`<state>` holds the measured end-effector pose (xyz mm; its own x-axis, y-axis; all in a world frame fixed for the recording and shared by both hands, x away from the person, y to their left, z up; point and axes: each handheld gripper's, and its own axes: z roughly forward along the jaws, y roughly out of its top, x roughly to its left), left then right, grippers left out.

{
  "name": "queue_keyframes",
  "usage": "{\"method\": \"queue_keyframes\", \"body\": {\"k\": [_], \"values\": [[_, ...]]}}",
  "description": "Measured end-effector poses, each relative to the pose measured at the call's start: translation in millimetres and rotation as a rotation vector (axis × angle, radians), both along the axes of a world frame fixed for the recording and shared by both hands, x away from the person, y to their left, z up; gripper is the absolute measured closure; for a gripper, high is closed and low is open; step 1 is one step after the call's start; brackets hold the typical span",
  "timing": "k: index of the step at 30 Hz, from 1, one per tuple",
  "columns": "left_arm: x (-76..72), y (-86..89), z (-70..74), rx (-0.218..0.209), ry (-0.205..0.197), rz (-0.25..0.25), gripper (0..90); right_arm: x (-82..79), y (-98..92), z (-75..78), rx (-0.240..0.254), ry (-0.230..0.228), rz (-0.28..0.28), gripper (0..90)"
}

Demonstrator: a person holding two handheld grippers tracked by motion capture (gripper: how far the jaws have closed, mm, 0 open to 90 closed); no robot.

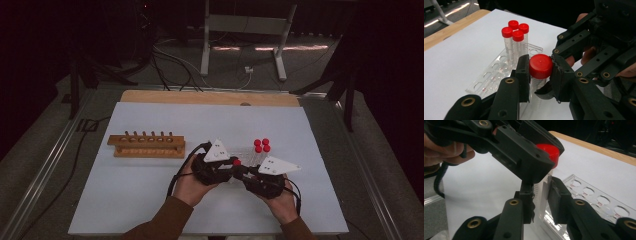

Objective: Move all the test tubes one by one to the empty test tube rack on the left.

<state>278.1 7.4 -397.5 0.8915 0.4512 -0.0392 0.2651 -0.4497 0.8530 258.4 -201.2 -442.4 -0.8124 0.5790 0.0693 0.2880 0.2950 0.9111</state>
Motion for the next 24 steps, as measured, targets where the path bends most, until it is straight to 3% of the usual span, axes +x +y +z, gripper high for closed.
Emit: {"method": "queue_keyframes", "body": {"k": [7,8,10,11,12,14,19,24], "values": [[1.4,7.7,2.7,-0.005,0.004,0.029,71.2,3.8,-11.2,2.8,0.046,0.018,-0.026,34.1],[1.7,9.5,3.5,-0.008,0.006,0.033,71.2,3.8,-11.2,2.8,0.046,0.018,-0.026,34.1],[2.2,12.1,4.4,-0.011,0.005,0.036,71.2,4.7,-16.9,3.9,0.069,0.027,-0.048,21.3],[2.5,14.0,5.1,-0.011,0.004,0.039,71.2,4.7,-16.9,3.9,0.069,0.027,-0.048,21.3],[2.8,16.8,6.0,-0.010,0.004,0.043,71.2,5.5,-21.5,5.0,0.081,0.027,-0.072,12.0],[2.8,18.9,6.7,-0.009,0.002,0.046,71.2,6.6,-26.4,6.4,0.106,0.037,-0.075,3.4],[3.2,30.7,9.9,-0.016,-0.003,0.057,71.2,5.8,-36.7,10.7,0.106,0.004,-0.109,0.0],[5.7,44.5,14.0,-0.040,-0.002,0.078,71.1,6.5,-43.0,13.1,0.117,0.007,-0.121,0.0]]}}
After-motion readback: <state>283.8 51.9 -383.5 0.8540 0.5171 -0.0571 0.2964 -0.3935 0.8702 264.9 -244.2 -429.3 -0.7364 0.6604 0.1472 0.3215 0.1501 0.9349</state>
